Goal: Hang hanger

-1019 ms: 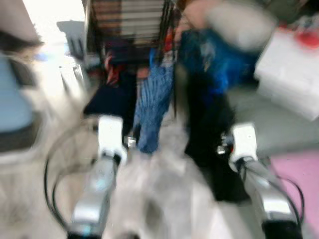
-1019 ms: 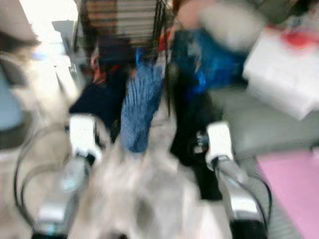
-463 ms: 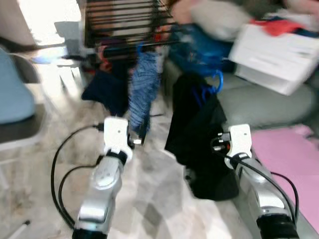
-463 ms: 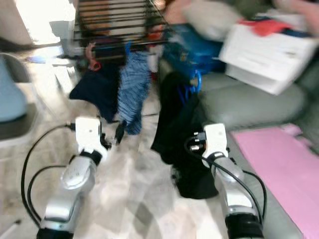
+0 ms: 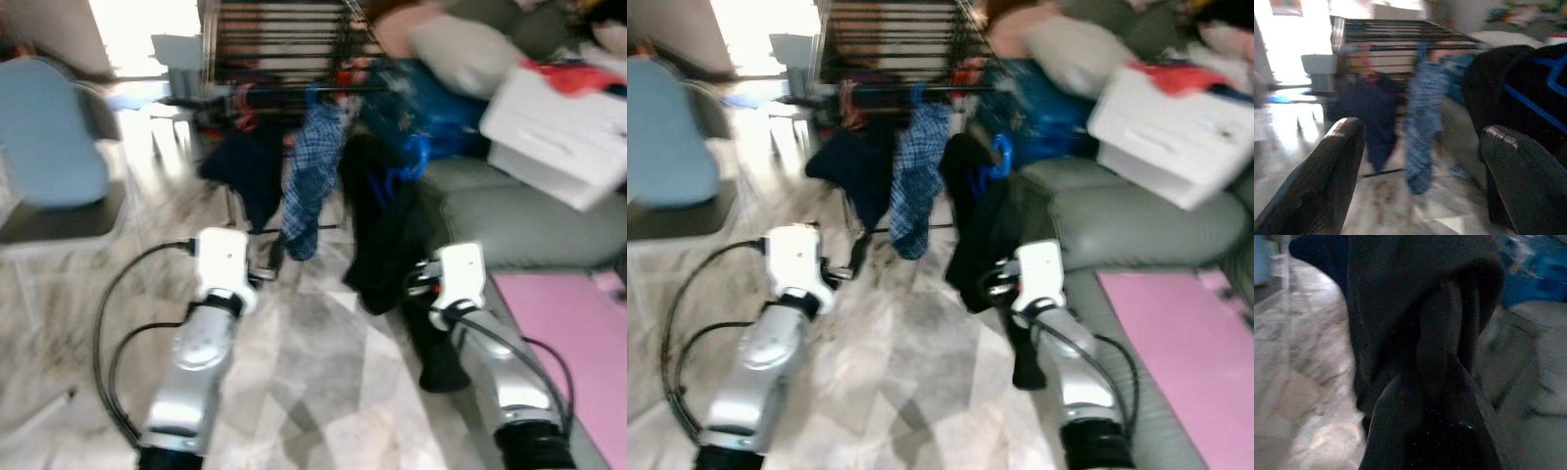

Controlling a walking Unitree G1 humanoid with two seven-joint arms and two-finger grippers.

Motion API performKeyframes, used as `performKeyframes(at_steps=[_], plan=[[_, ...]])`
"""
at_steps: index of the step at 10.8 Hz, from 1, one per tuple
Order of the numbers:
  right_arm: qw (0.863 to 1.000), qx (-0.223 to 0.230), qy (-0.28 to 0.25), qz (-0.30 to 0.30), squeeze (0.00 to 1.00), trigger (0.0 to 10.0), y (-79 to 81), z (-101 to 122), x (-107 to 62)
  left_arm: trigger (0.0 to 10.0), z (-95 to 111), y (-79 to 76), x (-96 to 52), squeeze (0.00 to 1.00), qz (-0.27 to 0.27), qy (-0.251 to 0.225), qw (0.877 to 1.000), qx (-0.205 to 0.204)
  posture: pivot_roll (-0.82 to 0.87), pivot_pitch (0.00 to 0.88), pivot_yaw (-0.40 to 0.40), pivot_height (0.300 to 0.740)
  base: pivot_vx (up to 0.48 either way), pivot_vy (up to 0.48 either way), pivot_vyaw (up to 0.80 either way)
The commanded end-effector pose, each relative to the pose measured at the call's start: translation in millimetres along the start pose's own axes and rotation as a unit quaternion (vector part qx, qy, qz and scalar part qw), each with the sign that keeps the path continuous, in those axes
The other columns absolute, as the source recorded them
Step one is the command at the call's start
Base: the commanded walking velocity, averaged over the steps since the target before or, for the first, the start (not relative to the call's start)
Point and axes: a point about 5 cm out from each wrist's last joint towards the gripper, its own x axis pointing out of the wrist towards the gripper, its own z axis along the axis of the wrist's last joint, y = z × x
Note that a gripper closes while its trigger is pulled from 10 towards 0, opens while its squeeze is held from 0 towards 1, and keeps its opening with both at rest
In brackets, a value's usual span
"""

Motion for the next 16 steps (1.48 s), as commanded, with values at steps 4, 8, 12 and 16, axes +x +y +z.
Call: performKeyframes(at_steps=[4, 8, 12, 16], plan=[[0.999, -0.007, -0.034, 0.007, 0.0, 10.0, 1.4, 14.6, 2.3, 10.0, 0.3, -5.0, 2.0, 0.0, -0.011, 0.0, 1.0, -0.001, -0.09, 0.013, -0.016, 0.74, 0.0, -0.186, 0.0], [0.999, -0.006, -0.032, 0.015, 0.0, 10.0, 5.2, 13.2, 2.7, 10.0, -0.8, -6.2, 2.1, 0.0, -0.013, 0.001, 1.0, 0.0, -0.09, 0.013, -0.014, 0.74, 0.0, -0.308, 0.0], [0.999, -0.009, -0.031, 0.022, 0.0, 10.0, 6.6, 13.8, 3.3, 10.0, -1.4, -6.8, 2.6, 0.0, -0.014, 0.002, 1.0, -0.001, -0.09, 0.007, -0.015, 0.74, 0.0, -0.308, 0.0], [0.999, -0.006, -0.028, 0.029, 0.0, 10.0, 7.9, 13.1, 3.4, 10.0, -2.2, 2.6, 5.6, 0.0, 0.035, 0.009, 0.999, 0.003, -0.1, 0.018, -0.011, 0.74, 0.0, 0.0, 0.0]])
